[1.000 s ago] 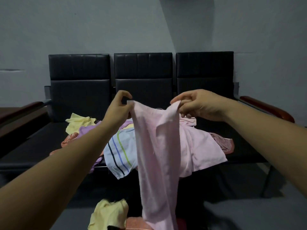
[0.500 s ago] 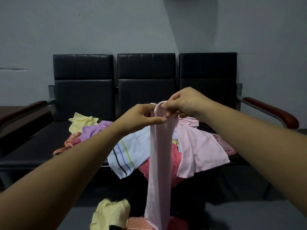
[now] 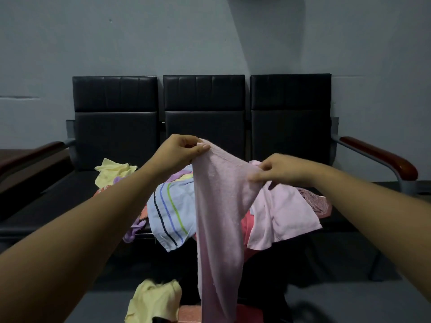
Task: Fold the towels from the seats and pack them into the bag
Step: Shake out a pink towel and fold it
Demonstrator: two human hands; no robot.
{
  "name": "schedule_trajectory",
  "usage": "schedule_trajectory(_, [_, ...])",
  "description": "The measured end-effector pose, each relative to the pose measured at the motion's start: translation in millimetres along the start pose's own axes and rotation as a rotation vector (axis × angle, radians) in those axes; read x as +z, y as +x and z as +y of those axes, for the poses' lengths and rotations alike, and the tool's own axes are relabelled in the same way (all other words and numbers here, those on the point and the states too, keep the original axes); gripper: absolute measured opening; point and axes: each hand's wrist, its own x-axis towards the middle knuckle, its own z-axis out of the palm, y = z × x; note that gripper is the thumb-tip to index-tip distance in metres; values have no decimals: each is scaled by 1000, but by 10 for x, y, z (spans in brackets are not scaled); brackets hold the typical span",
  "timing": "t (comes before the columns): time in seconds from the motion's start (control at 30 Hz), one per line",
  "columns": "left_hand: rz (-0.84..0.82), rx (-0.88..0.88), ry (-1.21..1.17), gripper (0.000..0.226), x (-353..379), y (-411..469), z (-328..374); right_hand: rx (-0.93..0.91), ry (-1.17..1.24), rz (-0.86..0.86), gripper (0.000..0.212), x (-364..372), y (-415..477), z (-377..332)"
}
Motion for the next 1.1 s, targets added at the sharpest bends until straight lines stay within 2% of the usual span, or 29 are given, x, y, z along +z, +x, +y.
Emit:
schedule_trajectory(0.07, [30,-34,30,19,-36,22,-21,-53,189,174,29,-75,26,56])
schedule_trajectory(0.17, [91,-32,-59,16,-73,82,42,-179,398,380,16,-206,48,-74])
schedule_trajectory(0.27, [154,24,-284,14,-111,165,198,-325,684,487,6,-381,22,-340])
schedule_trajectory(0.33, [162,18,-303,18,-142,197,284,-363,833,511,11,-478,12,-440])
schedule_trajectory(0.43, [157,-15,-211,17,-167,193,327,-244,741,489,34,-498,29,-403])
schedule_trajectory(0.5, [167,-20,-185,23,-158,174,312,-198,683,451,27,-451,28,-342])
schedule_trajectory(0.57, [160,-33,-228,27,-112,158,285,-234,758,421,26,-399,11,-290])
schedule_trajectory(0.7, [79,-7,-265,14,52,114,355,-351,955,233,18,-196,10,-305])
schedule_trajectory(0.8, [20,57,-157,13,150,72,457,-353,883,96,11,16,50,-388])
schedule_trajectory(0.9, [2,75,-85,13,203,53,443,-319,804,114,10,84,78,-465])
schedule_trajectory(1.0, [29,4,-248,18,232,30,366,-325,939,177,14,47,122,-500])
schedule_trajectory(1.03, [-8,-19,-334,22,242,12,336,-328,979,196,12,29,136,-517])
schedule_trajectory(1.1, [-183,-65,-436,33,282,-39,252,-333,1051,204,9,-33,169,-537])
